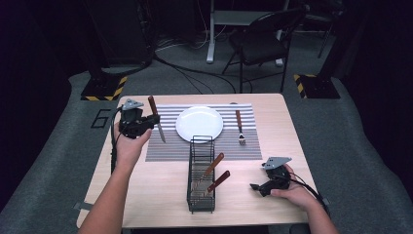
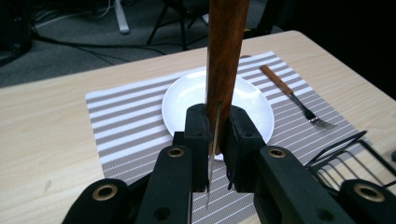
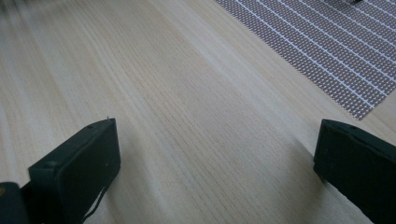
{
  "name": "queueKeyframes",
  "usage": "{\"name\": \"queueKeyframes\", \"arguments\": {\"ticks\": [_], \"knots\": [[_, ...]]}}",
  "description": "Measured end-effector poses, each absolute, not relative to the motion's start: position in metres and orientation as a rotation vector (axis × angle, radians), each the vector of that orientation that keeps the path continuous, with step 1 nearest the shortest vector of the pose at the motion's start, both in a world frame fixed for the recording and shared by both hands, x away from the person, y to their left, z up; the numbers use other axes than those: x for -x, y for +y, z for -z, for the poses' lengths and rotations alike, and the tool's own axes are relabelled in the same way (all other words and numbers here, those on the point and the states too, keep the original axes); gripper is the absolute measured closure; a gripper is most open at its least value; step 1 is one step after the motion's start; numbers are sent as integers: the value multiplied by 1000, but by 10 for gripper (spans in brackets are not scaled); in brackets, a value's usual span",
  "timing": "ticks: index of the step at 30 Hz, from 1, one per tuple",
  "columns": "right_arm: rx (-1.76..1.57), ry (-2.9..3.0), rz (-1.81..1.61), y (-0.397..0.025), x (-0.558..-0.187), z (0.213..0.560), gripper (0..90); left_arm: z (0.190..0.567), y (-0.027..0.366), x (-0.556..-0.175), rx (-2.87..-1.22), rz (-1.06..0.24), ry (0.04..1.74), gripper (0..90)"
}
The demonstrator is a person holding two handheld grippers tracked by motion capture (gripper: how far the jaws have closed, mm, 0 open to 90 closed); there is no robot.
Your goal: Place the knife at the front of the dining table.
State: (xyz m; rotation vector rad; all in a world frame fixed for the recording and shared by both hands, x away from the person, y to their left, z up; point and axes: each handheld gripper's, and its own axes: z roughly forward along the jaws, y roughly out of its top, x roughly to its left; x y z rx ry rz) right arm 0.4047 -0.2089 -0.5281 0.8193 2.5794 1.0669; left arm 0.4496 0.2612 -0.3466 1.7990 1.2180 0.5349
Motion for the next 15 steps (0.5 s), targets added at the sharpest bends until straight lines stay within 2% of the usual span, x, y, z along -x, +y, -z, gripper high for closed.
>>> {"name": "queueKeyframes", "arguments": {"ticks": [15], "knots": [[-819, 2579, -1067, -209, -405, 528, 0, 394, 273, -463, -1815, -531, 1338, 804]]}}
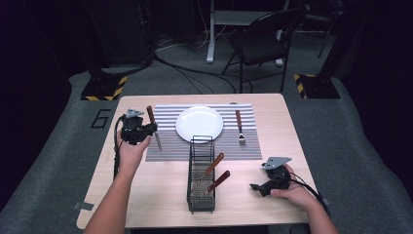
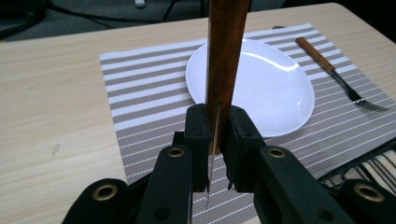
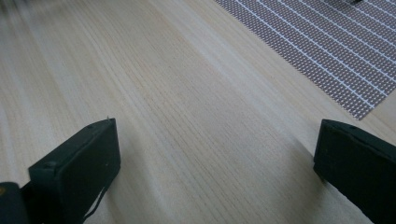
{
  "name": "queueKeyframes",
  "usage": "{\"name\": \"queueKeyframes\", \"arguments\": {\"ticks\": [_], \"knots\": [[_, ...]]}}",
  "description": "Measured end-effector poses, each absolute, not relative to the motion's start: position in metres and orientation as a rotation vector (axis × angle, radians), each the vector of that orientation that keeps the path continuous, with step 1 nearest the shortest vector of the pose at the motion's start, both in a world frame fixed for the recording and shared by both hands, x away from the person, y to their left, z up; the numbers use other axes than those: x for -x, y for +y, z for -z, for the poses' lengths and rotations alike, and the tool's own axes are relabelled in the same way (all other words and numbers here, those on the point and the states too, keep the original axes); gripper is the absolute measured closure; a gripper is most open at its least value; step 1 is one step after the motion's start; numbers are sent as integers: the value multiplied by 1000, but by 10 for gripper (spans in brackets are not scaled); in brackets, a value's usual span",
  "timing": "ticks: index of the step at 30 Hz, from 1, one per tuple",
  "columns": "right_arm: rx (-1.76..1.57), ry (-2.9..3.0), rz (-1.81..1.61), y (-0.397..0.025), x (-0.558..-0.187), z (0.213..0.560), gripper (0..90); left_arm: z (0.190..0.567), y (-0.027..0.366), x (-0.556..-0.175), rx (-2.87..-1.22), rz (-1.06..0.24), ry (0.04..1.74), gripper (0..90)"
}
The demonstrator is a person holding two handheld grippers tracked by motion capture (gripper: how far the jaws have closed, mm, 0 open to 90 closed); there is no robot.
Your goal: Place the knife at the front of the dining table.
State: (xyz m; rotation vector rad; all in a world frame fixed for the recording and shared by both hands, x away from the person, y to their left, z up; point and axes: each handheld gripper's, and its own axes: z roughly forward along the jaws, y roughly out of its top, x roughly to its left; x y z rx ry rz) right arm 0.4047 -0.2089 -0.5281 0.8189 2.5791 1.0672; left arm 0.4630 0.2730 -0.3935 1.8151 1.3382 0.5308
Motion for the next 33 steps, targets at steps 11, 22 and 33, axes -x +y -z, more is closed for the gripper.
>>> {"name": "queueKeyframes", "arguments": {"ticks": [11, 22, 33], "knots": [[-819, 2580, -1067, -209, -405, 528, 0, 413, 268, -480, -1851, -516, 1365, 804], [-819, 2580, -1066, -209, -405, 528, 0, 423, 262, -498, -1843, -519, 1380, 804], [-819, 2579, -1067, -209, -405, 528, 0, 437, 268, -521, -1736, -461, 1457, 804]]}}
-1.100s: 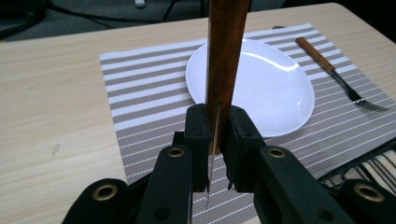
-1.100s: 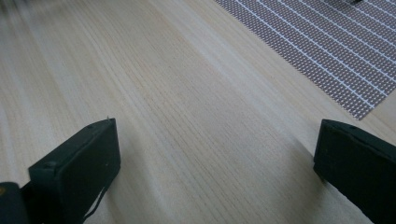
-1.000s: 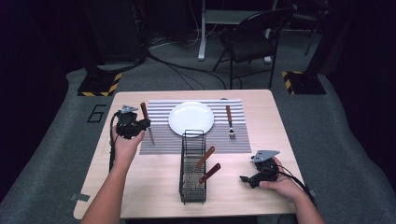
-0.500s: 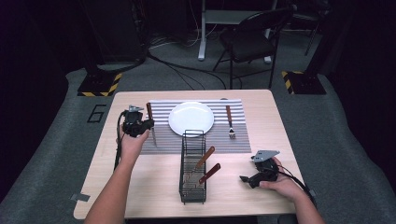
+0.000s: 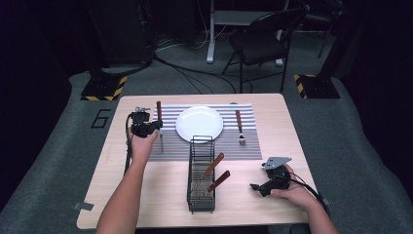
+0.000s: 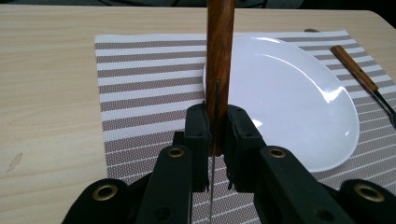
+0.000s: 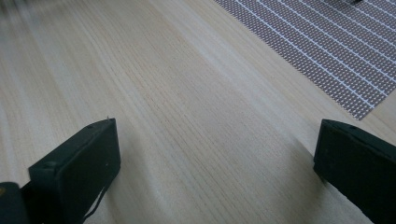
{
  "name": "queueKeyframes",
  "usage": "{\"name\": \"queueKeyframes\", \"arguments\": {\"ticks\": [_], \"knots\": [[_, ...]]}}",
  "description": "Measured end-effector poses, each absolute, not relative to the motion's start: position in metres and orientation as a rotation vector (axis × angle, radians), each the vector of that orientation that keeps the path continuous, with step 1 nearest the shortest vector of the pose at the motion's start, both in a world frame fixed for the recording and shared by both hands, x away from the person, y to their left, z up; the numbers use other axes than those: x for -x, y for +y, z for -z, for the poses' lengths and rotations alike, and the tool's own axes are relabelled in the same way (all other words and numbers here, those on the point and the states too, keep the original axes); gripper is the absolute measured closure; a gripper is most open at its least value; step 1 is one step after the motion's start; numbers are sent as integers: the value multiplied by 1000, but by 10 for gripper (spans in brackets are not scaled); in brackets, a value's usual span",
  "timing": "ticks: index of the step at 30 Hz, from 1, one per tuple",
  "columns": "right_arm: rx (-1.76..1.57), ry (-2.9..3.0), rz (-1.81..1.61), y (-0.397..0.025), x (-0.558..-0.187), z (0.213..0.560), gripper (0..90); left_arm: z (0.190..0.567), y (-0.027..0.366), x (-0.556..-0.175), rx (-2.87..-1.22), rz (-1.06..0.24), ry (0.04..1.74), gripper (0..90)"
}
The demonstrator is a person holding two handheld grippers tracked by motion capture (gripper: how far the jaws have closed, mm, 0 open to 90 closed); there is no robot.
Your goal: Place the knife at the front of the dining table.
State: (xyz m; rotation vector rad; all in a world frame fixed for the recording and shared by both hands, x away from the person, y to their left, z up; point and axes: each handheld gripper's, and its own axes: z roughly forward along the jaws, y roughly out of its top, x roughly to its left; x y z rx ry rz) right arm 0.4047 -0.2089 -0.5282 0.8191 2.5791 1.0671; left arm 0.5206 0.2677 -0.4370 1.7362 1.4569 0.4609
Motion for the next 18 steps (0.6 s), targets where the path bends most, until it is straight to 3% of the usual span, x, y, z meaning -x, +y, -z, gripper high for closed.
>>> {"name": "queueKeyframes", "arguments": {"ticks": [18], "knots": [[-819, 2579, -1068, -209, -405, 528, 0, 470, 260, -555, -1660, -423, 1549, 804]]}}
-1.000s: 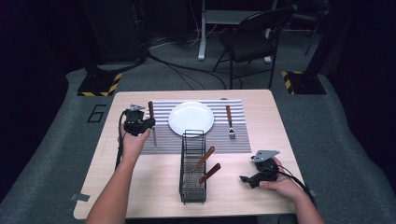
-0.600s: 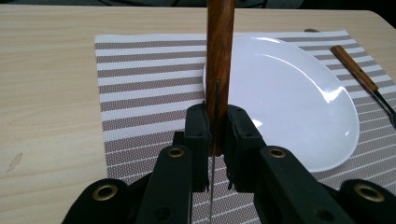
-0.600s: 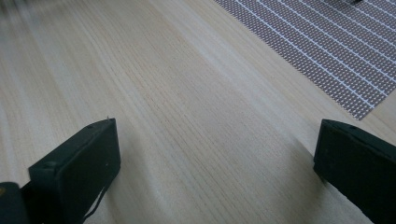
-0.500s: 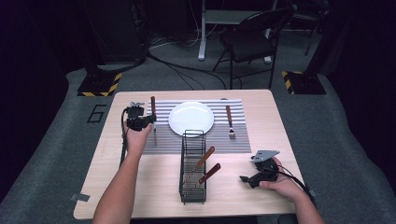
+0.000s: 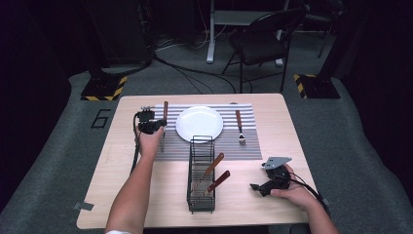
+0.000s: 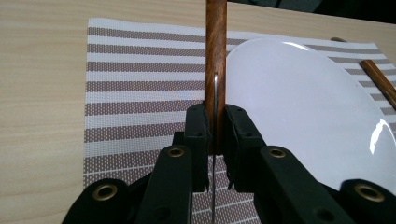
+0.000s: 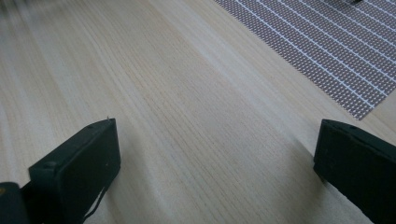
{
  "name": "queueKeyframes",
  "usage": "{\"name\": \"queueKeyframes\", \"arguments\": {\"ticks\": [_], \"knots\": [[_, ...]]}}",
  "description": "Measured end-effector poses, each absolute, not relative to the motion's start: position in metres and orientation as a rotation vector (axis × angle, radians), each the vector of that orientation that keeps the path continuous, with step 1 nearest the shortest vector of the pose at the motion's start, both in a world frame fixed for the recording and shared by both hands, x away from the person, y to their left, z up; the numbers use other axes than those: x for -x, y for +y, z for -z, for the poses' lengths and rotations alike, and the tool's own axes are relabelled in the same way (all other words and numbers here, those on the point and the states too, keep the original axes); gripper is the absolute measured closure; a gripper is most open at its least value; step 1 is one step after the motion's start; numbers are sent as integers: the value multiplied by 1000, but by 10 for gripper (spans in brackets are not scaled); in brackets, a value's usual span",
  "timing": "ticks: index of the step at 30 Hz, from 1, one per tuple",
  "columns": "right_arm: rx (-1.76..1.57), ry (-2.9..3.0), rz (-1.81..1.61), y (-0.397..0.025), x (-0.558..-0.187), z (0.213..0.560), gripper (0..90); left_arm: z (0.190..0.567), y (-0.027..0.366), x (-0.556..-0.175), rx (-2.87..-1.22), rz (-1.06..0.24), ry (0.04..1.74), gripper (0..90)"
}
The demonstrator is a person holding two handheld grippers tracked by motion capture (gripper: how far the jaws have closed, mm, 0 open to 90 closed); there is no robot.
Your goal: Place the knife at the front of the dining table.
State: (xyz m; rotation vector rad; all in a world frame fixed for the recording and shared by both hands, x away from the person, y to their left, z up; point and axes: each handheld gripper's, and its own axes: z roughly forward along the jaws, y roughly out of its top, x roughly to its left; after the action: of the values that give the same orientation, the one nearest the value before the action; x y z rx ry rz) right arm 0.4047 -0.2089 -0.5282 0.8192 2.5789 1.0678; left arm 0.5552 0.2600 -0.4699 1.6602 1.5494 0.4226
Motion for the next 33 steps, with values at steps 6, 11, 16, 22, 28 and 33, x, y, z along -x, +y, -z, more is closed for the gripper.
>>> {"name": "queueKeyframes", "arguments": {"ticks": [6, 11, 16, 22, 28, 33], "knots": [[-819, 2580, -1068, -209, -405, 528, 0, 483, 258, -563, -1653, -416, 1586, 804], [-820, 2579, -1068, -209, -405, 528, 0, 491, 263, -569, -1614, -367, 1628, 804], [-819, 2579, -1068, -209, -405, 528, 0, 503, 264, -573, -1616, -358, 1673, 806], [-819, 2579, -1068, -209, -405, 528, 0, 507, 262, -575, -1595, -367, 1685, 805], [-819, 2579, -1068, -209, -405, 528, 0, 509, 267, -577, -1549, -362, 1708, 806], [-827, 2576, -1071, -209, -405, 528, 0, 513, 267, -579, -1535, -356, 1725, 805]]}}
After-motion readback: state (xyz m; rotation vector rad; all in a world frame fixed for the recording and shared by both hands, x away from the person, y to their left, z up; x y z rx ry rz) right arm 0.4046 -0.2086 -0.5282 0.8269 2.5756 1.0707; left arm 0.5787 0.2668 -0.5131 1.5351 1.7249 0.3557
